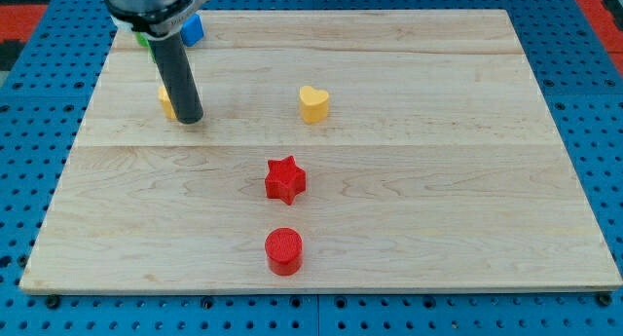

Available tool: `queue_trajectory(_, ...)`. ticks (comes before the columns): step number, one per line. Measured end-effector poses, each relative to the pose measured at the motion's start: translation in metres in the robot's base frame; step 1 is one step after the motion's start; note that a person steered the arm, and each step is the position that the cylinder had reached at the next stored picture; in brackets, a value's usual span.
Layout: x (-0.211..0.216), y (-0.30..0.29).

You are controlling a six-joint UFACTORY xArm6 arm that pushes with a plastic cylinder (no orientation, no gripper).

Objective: Push the red star in between the yellow heart and yellow hexagon

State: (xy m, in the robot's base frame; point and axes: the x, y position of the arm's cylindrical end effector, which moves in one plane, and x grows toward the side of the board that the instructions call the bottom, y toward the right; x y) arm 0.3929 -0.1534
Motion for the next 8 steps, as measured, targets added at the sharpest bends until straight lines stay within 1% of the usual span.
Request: queue_trajectory(8,0.004,0.113)
